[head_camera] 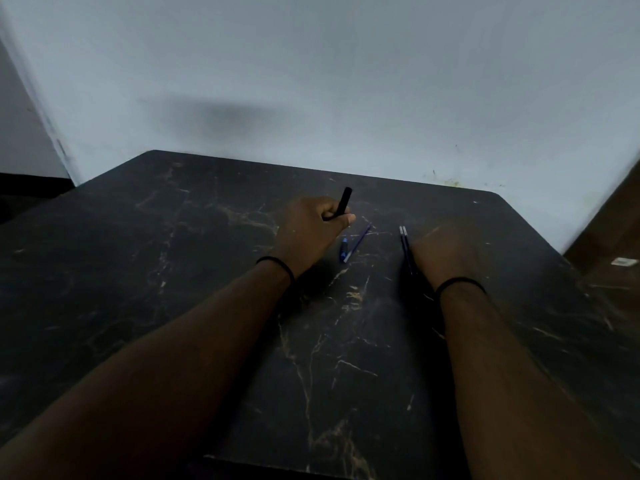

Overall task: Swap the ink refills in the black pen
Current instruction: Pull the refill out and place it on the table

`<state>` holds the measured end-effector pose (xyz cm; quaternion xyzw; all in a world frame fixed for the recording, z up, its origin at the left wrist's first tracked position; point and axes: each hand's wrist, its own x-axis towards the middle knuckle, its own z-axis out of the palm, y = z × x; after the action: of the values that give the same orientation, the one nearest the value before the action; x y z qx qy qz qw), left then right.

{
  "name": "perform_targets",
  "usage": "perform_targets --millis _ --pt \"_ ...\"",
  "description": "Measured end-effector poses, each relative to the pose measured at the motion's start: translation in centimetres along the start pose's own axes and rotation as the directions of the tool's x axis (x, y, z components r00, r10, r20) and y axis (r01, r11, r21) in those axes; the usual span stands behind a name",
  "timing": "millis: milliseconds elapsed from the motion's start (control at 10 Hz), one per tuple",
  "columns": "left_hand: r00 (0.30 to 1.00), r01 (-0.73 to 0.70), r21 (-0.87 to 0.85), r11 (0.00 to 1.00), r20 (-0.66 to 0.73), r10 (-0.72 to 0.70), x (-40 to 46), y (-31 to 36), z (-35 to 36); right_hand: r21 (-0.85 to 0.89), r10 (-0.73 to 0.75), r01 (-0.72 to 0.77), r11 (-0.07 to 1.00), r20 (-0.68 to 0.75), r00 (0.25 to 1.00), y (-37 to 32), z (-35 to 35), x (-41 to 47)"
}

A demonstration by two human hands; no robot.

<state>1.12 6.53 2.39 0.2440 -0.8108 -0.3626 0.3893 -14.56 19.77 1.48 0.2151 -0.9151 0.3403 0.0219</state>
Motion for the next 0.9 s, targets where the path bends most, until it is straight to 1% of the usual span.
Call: perform_targets --millis 100,200,300,400,500,600,700,800,900 --pt "1.000 -0.004 0.005 1.000 -0.009 0.004 -0.1 -0.1 -0.1 -0.028 0.006 -0.005 1.000 0.037 0.999 0.1 0.2 0.0" --pt "1.000 0.003 -0.001 1.000 -0.008 -0.003 -0.1 -0.1 0.0 -0.012 -0.008 0.009 1.000 0.033 0.999 0.0 0.1 0.3" --pt "1.000 0.010 -0.014 1.000 -0.012 -0.010 0.0 -0.1 0.0 -0.048 0.033 -0.030 0.998 0.057 0.998 0.0 0.1 0.4" --pt "1.000 0.013 -0.014 1.000 -0.007 -0.013 0.0 -0.1 0.0 0.035 0.011 -0.013 0.999 0.040 0.999 -0.2 0.1 0.0" --pt "1.000 0.012 -0.015 1.000 0.000 -0.012 0.0 -0.1 0.0 0.030 0.008 -0.008 1.000 0.013 1.000 0.1 0.2 -0.2" --pt "1.000 0.012 -0.023 1.000 0.003 -0.012 0.0 -0.1 0.0 -0.038 -0.008 0.010 0.999 0.049 0.999 0.0 0.3 0.3" --pt "1.000 0.011 -0.028 1.000 0.001 -0.011 0.0 -0.2 0.0 -0.088 -0.008 0.011 0.996 0.034 0.999 -0.1 0.3 0.2" --pt "1.000 0.005 -0.018 1.000 -0.001 -0.005 0.0 -0.2 0.0 -0.070 -0.020 0.021 0.997 0.016 1.000 -0.3 -0.1 -0.3" --pt "1.000 0.004 -0.016 1.000 -0.005 -0.004 0.0 -0.2 0.0 -0.077 -0.087 0.085 0.993 -0.032 0.996 -0.5 -0.5 -0.6"
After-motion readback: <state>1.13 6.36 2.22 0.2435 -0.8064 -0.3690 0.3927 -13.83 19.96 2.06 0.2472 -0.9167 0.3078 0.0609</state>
